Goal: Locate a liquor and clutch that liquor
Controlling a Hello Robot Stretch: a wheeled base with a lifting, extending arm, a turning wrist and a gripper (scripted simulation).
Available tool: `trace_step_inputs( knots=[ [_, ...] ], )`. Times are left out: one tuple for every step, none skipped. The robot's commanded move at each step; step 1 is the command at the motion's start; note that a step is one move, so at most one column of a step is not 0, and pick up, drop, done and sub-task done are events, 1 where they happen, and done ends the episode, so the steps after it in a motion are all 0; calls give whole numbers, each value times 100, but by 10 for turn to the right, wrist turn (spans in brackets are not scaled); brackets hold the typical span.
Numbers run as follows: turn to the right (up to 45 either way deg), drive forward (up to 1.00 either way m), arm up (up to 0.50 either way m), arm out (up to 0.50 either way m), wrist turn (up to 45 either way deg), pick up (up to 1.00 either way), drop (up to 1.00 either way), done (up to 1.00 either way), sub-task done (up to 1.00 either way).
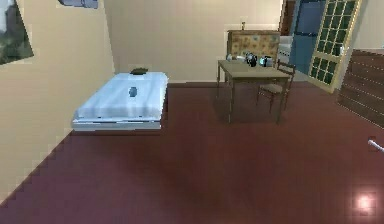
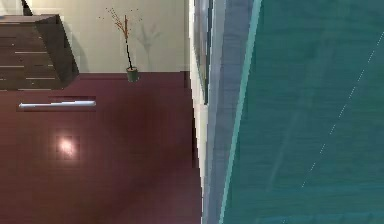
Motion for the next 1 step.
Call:
trace_step_inputs(
  knots=[
    [330, 0, 0, 0, 0, 0, 0, 0, 0]
  ],
)
